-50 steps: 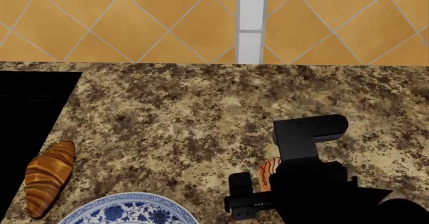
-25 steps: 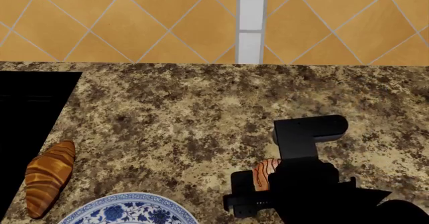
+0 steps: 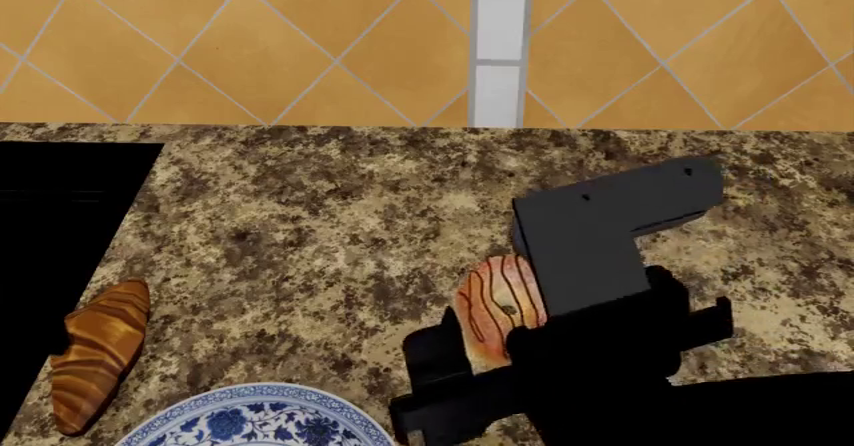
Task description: Place the pastries on the plates.
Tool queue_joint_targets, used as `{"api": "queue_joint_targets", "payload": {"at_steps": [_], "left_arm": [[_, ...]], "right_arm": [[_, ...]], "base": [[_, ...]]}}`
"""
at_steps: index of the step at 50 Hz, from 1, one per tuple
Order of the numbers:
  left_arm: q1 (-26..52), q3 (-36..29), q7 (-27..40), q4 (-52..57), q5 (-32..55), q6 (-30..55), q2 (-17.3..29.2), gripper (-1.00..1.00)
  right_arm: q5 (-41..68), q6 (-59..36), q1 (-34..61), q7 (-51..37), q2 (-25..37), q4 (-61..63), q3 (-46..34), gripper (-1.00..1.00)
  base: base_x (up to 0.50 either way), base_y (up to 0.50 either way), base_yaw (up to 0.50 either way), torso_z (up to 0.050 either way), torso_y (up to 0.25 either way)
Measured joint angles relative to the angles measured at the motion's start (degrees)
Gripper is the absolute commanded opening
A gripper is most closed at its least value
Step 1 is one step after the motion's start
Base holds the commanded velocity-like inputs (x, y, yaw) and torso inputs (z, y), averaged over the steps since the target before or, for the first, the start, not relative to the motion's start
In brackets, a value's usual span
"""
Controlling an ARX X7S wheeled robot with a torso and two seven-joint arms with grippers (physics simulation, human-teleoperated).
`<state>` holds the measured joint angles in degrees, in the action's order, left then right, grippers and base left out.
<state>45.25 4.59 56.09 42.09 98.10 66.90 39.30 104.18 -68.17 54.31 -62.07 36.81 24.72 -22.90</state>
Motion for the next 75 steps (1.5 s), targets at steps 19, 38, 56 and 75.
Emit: {"api": "queue_joint_targets", "payload": {"at_steps": [19,38,56,75], "left_arm": [[-1.4,-0.9,-5.3,-0.7,-8.5,-1.7,-2.6,1.0],[-3.3,-0.5,-7.8,-0.7,-11.5,-3.0,-2.6,1.0],[-3.4,0.3,-6.1,-0.3,-8.0,-3.3,-0.8,1.0],[-3.4,0.0,-4.8,-0.1,-6.3,-3.8,-0.1,1.0]], "right_arm": [[10.7,-1.5,3.0,-2.7,-6.0,6.9,-5.1,-1.0],[-0.6,-4.6,2.4,7.1,-12.9,3.2,-8.1,-1.0],[-9.1,-4.0,-1.9,13.9,-17.3,1.0,-11.8,-1.0],[-14.2,-2.7,-4.6,18.4,-19.0,-0.8,-14.9,-1.0]], "base": [[0.0,0.0,0.0,0.0,0.0],[0.0,0.0,0.0,0.0,0.0],[0.0,0.0,0.0,0.0,0.0],[0.0,0.0,0.0,0.0,0.0]]}}
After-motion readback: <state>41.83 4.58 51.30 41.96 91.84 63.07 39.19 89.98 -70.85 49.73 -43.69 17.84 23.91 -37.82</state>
